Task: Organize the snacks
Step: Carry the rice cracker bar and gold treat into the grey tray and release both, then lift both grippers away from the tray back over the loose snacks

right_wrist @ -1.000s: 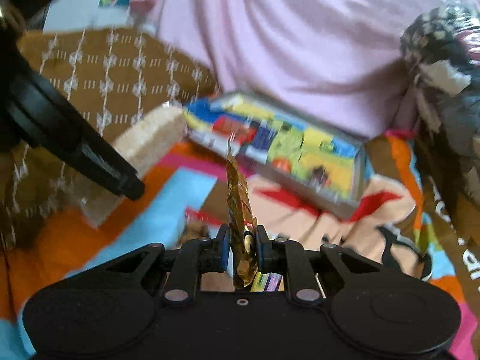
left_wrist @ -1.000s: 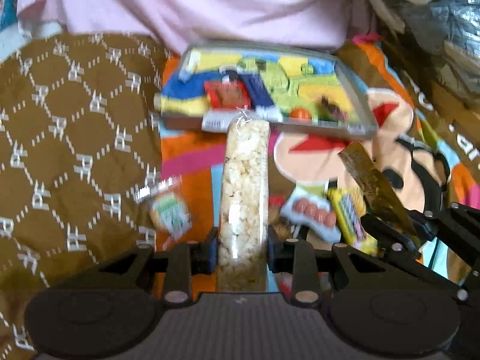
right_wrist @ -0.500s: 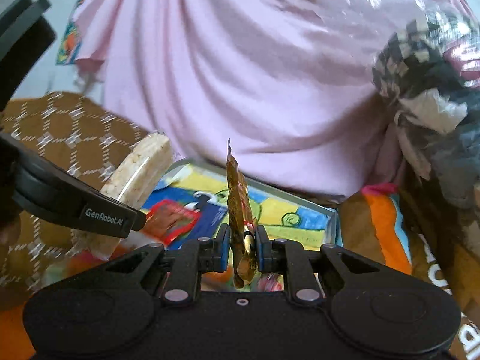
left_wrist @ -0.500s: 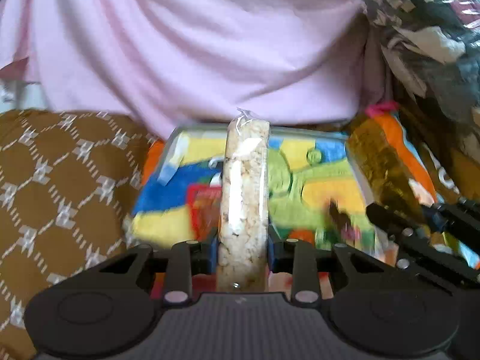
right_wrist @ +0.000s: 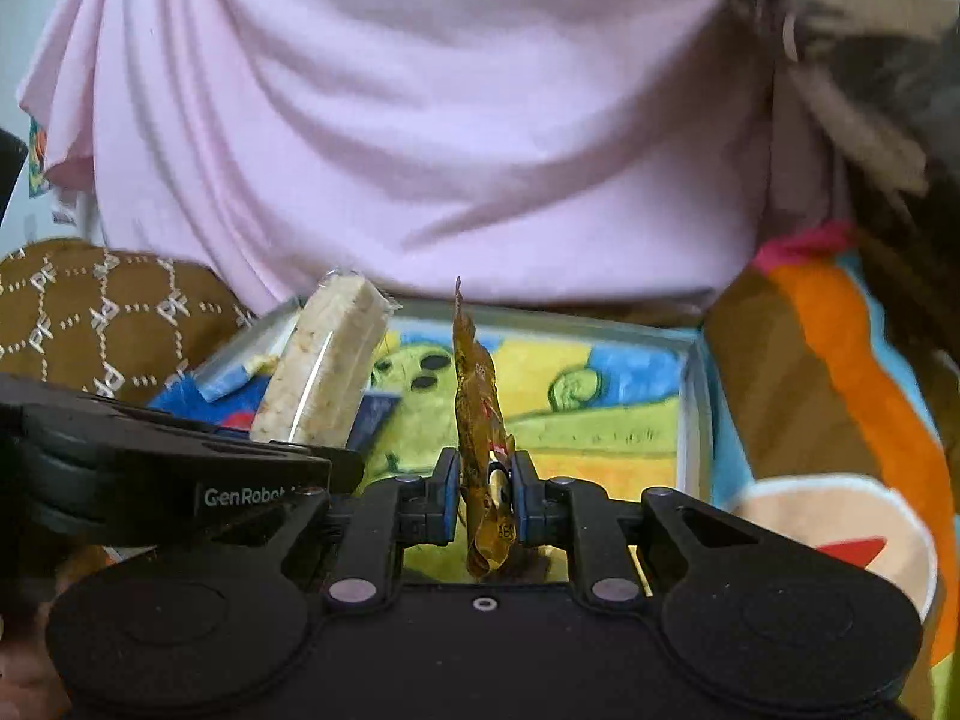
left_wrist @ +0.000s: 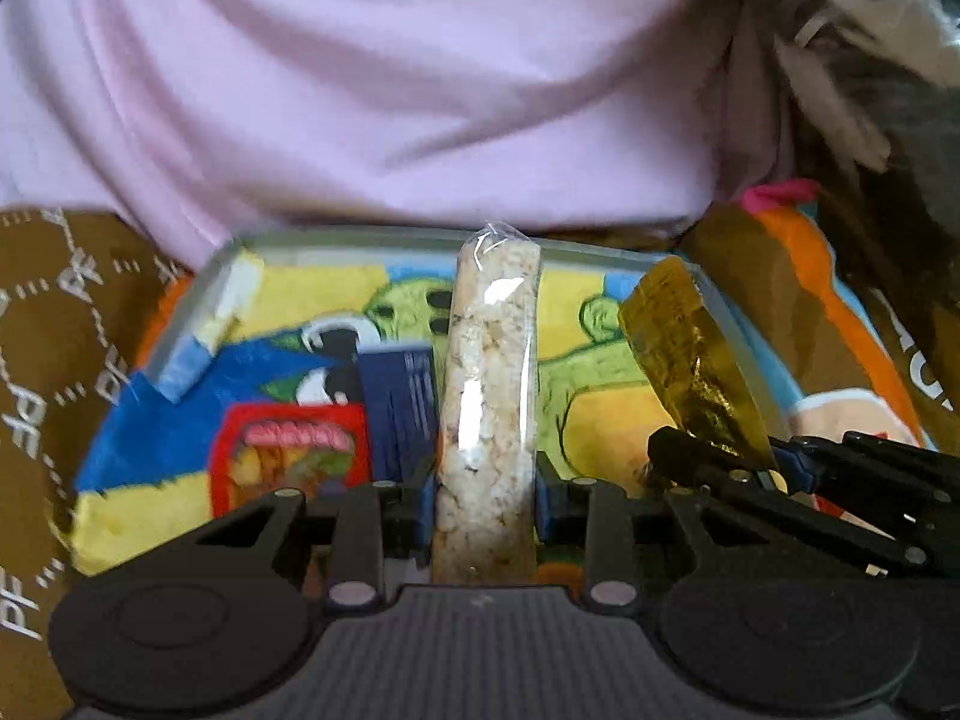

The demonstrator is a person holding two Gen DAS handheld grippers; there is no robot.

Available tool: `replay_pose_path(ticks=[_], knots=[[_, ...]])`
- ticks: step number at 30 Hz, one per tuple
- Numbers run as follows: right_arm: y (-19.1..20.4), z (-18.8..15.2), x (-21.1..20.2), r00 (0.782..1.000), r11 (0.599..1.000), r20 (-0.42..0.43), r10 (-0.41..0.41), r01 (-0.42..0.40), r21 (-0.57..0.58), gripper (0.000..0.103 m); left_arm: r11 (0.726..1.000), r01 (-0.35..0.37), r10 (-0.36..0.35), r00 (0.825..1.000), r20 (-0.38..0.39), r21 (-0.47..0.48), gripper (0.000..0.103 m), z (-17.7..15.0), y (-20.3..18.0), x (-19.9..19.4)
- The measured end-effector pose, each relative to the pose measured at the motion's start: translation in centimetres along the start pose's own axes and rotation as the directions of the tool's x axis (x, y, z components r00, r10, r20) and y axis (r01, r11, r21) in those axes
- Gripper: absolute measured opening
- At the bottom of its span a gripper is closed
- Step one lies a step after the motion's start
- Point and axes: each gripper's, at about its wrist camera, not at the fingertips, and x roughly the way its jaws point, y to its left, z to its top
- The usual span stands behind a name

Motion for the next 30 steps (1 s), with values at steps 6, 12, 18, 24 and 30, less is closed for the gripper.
replay_pose_path(ticks=[6, 12, 18, 24, 30], knots=[[-0.2, -1.2, 0.6, 1.0, 1.0, -0.028, 0.003, -0.003, 0.017, 0.02, 1.0, 0.0, -0.001, 1.0, -0.021, -0.031, 0.034, -0.8, 1.0, 0.8], [-1.1, -2.1, 0.5, 0.999, 0.998, -0.05, -0.014, 0.017, 0.064, 0.045, 0.999, -0.005, 0.004, 1.0, -0.025, -0.038, 0.041, -0.4, 1.3, 0.5], [-1.7, -2.1, -1.6, 0.999, 0.997, -0.015, -0.035, 0.036, 0.063, 0.089, 0.998, -0.055, 0.057, 0.997, 0.045, -0.038, 0.087, -0.5, 1.0, -1.7], [-2.1, -1.5, -4.8, 0.999, 0.998, 0.026, -0.039, 0.037, 0.051, 0.102, 0.997, -0.067, 0.069, 0.995, 0.075, -0.03, 0.102, 0.2, 0.6, -4.5], [-1.6, -0.8, -9.2, 0.996, 0.999, 0.081, -0.032, 0.029, 0.042, 0.102, 0.997, -0.076, 0.077, 0.99, 0.119, -0.01, 0.103, 0.2, 0.2, -8.4]])
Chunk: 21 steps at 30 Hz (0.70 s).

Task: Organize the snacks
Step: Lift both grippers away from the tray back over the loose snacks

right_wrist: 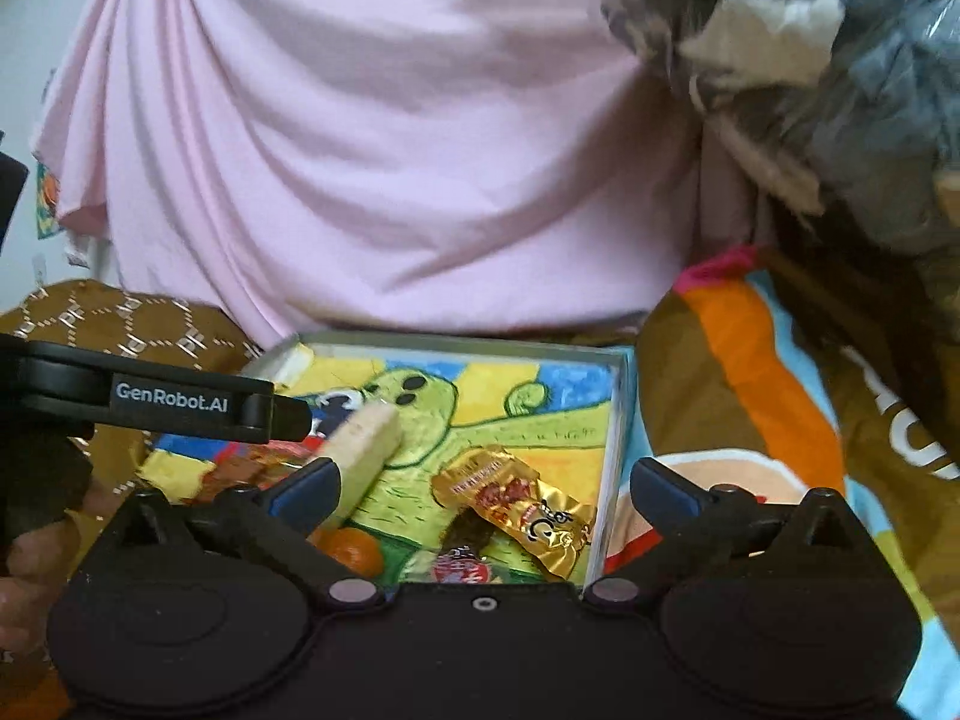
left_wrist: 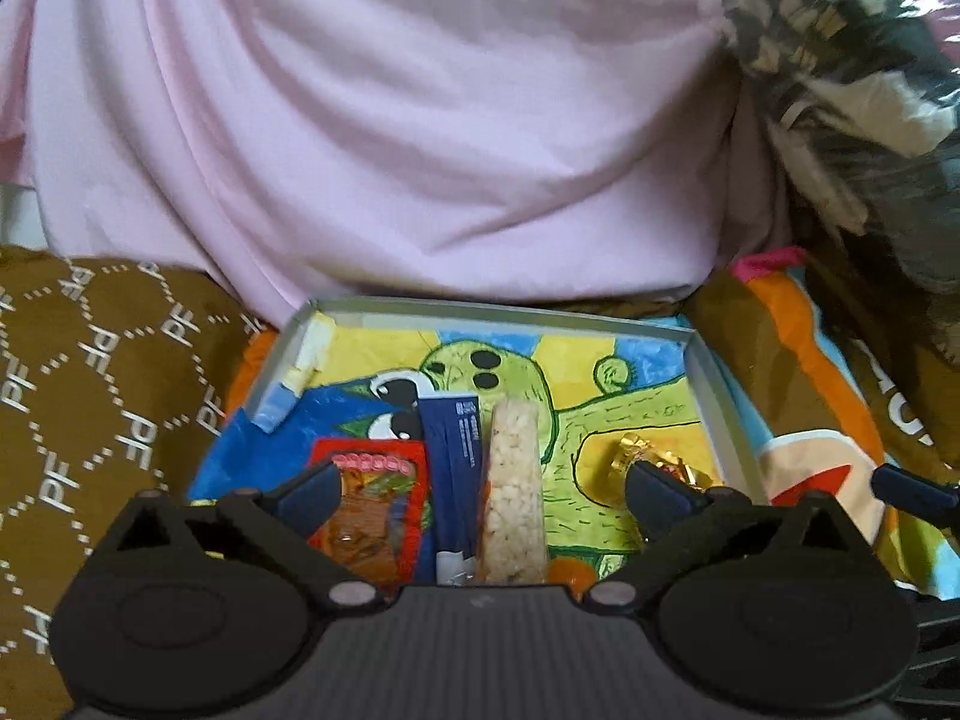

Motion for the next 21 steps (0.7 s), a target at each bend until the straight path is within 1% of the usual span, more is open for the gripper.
replay_pose_path(ticks=[4, 8, 14, 21], knots=[[0.6, 0.6, -3.5, 0.999, 1.0, 0.032, -0.016, 0.017, -0.013, 0.102, 1.0, -0.014, 0.014, 0.999, 0.037, 0.009, 0.103, -0.1, 0.2, -3.2], [1.3, 0.9, -6.8, 0.999, 1.0, 0.047, -0.012, 0.012, -0.003, 0.102, 1.0, -0.018, 0.017, 0.998, 0.062, 0.009, 0.103, -0.5, 0.7, -6.3], [3.2, 1.0, -11.3, 0.999, 1.0, 0.051, -0.015, 0.015, -0.011, 0.102, 1.0, -0.025, 0.024, 0.997, 0.076, 0.004, 0.103, -1.5, 1.8, -10.7], [5.4, 0.2, -15.6, 0.999, 0.999, 0.043, -0.009, 0.007, 0.038, 0.102, 0.999, -0.047, 0.046, 0.996, 0.07, 0.015, 0.103, -4.0, 3.4, -15.1]])
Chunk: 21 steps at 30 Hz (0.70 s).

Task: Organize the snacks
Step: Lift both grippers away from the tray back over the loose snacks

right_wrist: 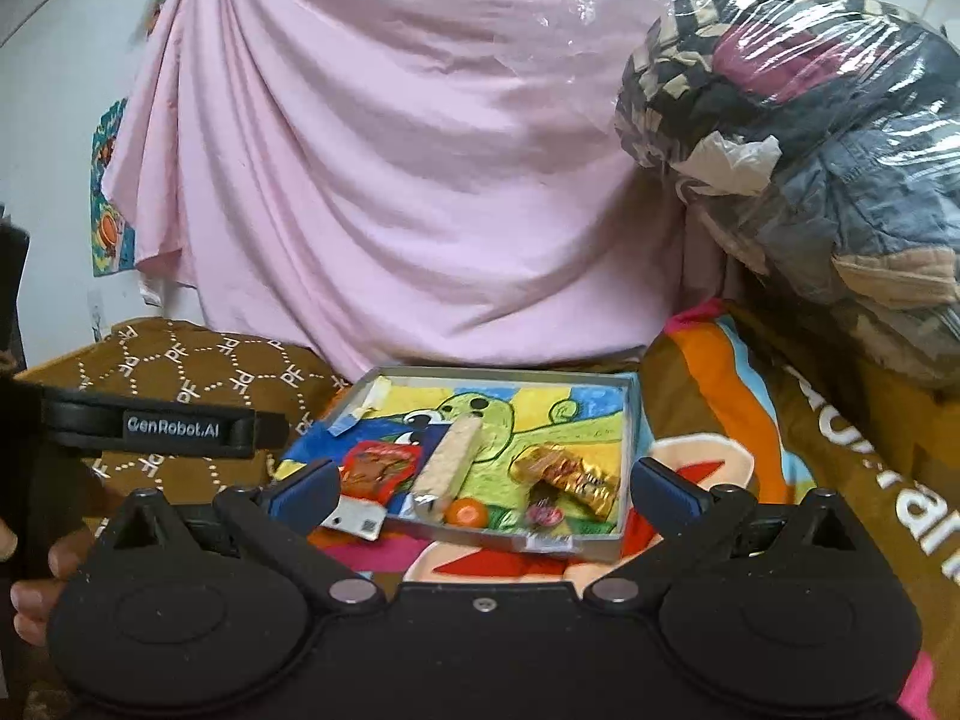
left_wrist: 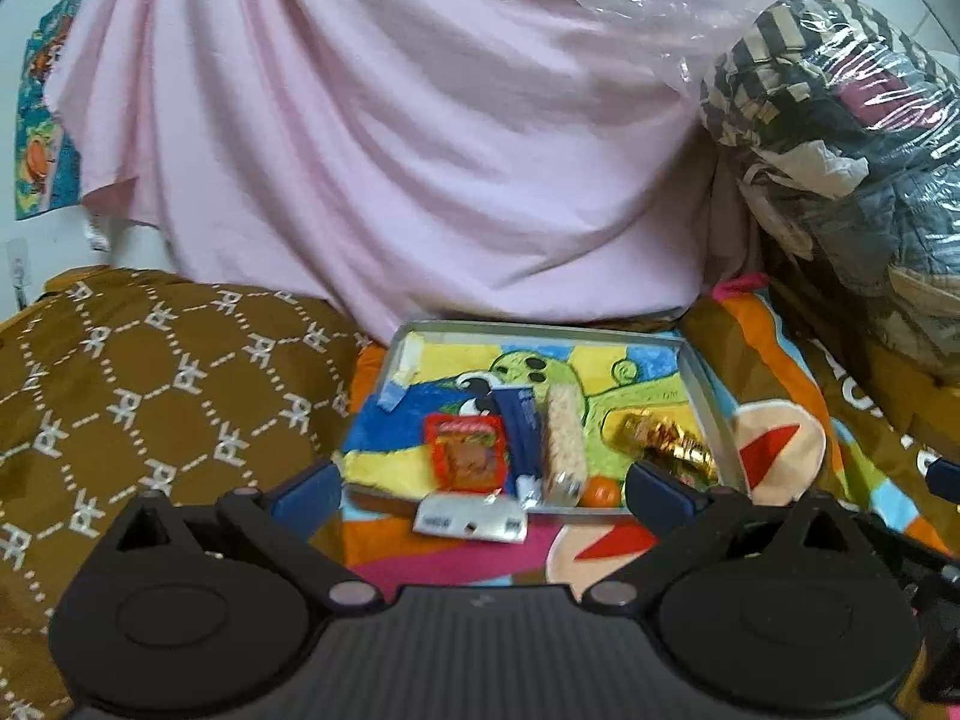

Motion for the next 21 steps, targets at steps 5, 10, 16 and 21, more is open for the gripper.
replay_pose_path(ticks=[5, 10, 16, 21], knots=[[1.4, -1.1, -2.3, 1.0, 0.999, -0.028, -0.008, 0.01, 0.037, 0.102, 1.0, -0.013, 0.013, 1.0, -0.02, 0.002, 0.103, -1.9, 1.6, -2.4], [2.9, -2.9, -4.5, 0.998, 0.999, -0.056, -0.027, 0.028, 0.026, 0.102, 0.999, -0.036, 0.036, 0.997, -0.061, 0.013, 0.103, -4.2, 3.0, -4.2], [4.4, -5.3, -6.0, 0.993, 0.999, -0.111, -0.037, 0.036, -0.005, 0.102, 0.998, -0.051, 0.055, 0.99, -0.127, 0.033, 0.103, -7.6, 4.3, -5.2], [5.7, -7.3, -6.3, 0.983, 0.998, -0.18, -0.037, 0.028, -0.052, 0.102, 0.996, -0.056, 0.067, 0.979, -0.19, 0.064, 0.103, -10.2, 5.0, -5.4]])
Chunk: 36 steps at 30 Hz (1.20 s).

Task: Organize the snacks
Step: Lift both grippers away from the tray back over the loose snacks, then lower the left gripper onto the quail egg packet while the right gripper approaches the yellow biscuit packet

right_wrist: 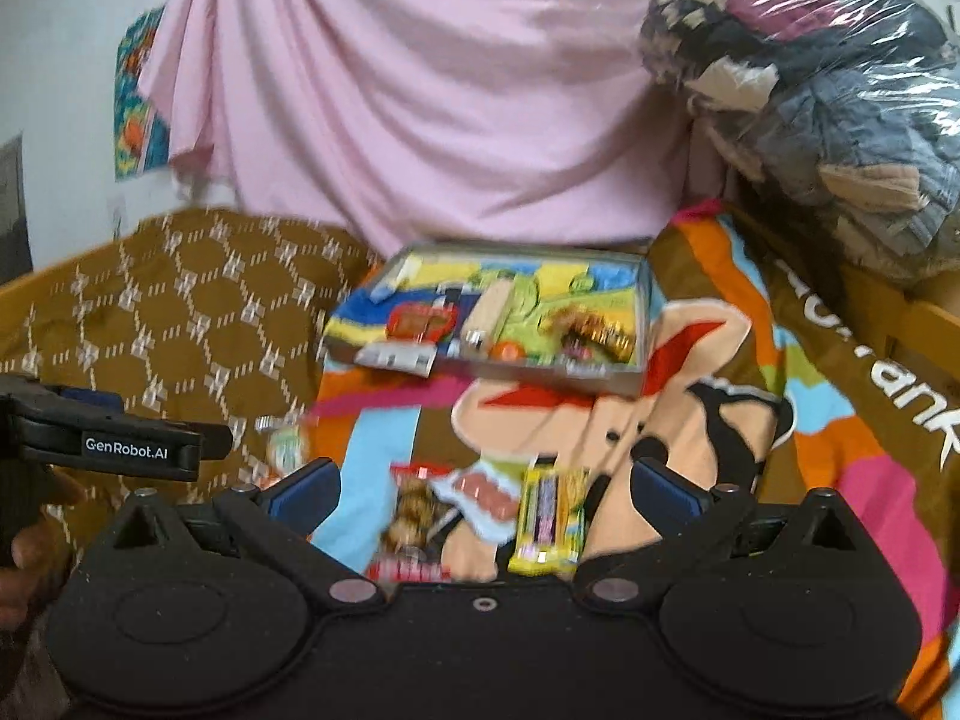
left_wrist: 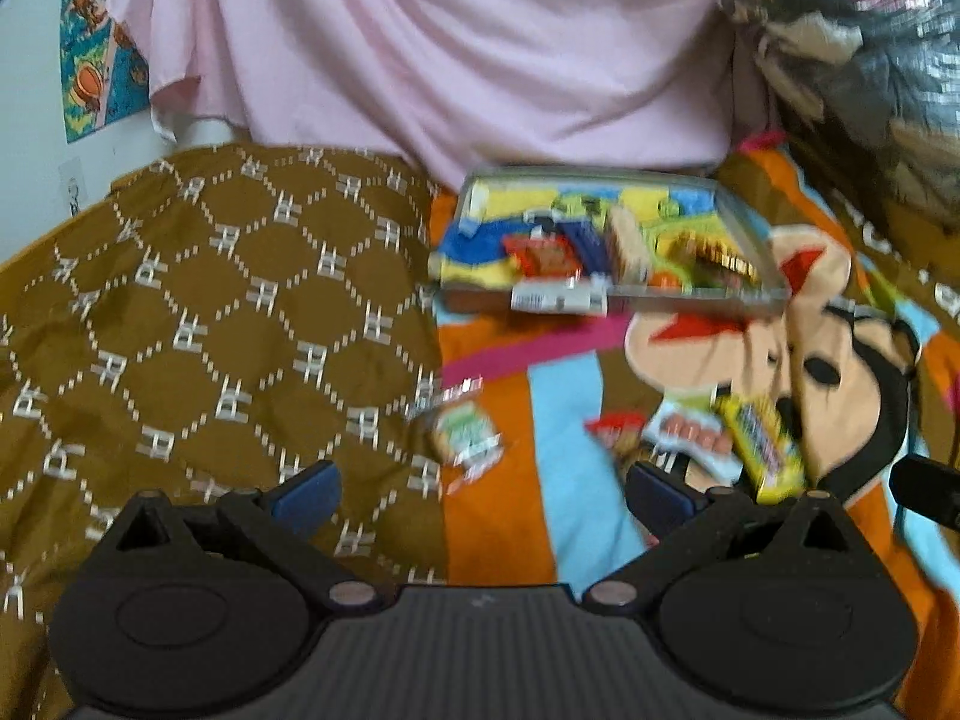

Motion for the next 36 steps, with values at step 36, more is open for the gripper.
replay_pose_path(ticks=[36], knots=[[-4.5, -3.8, 12.4, 0.973, 0.99, -0.178, 0.144, -0.141, 0.03, 0.102, 0.996, 0.069, -0.077, 0.98, -0.184, -0.051, 0.103, -3.0, -2.8, 9.8]])
